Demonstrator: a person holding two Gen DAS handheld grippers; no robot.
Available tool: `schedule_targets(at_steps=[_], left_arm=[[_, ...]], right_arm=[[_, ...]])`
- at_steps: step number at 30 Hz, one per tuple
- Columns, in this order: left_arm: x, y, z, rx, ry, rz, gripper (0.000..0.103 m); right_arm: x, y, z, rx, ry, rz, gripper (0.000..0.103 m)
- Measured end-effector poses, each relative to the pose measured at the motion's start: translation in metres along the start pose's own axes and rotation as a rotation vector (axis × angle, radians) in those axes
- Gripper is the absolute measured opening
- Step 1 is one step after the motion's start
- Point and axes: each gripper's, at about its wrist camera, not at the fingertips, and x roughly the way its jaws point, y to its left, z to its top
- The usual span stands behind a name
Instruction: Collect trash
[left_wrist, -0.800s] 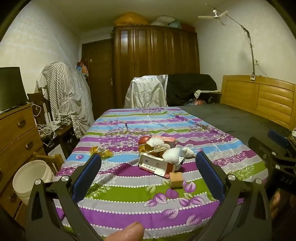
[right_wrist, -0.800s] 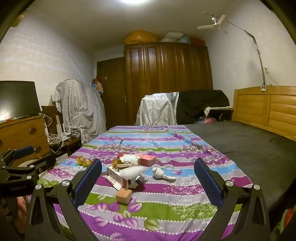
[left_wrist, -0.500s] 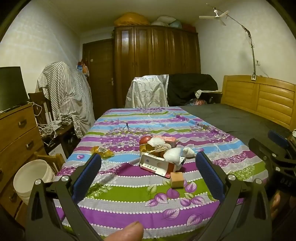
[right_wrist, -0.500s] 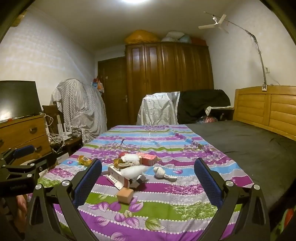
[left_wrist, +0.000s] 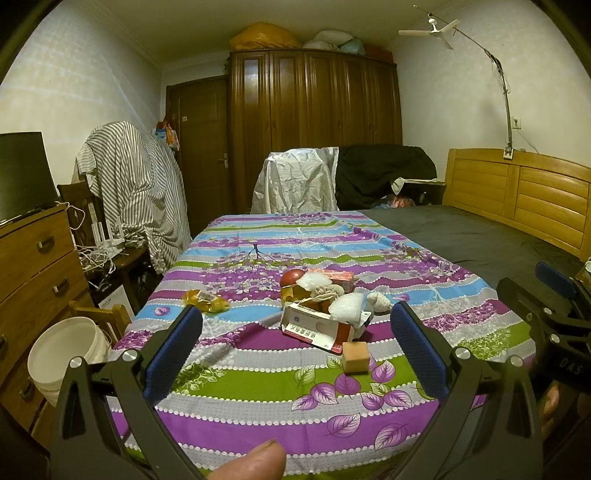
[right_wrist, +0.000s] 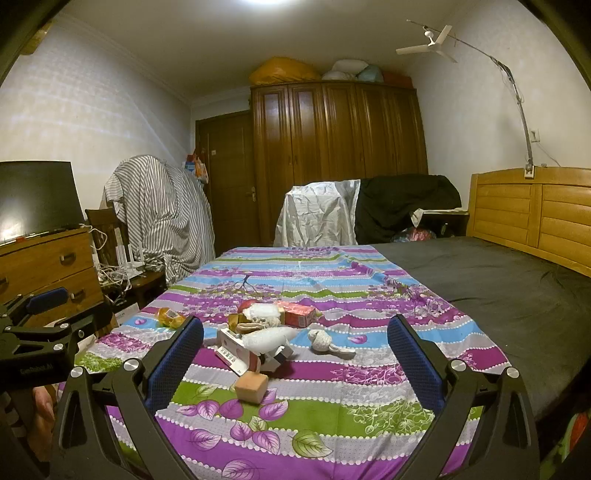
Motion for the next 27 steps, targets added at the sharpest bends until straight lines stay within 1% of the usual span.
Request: schedule_targets(at_steps=[6,7,27], left_arm=[[0.0000,-0.0003,-0.0006,0.002,-0.001,0.000,0.098],[-0.0002,-0.0001,-0.0006,0.002,-0.001,0.000,0.098],[-0.0009,0.0006,-0.0009,0.001,0.000,0.000,0.098]], right_arm=[[-0.0008,0.0061,-0.0043,0.006,0.003,0.004,0.099],[0.0007,-0.0008,-0.0051,0.006,0.004,0.009,0.099],[0.0005,0.0000,-0.0053,0.010,0.007,0.010,0.099]])
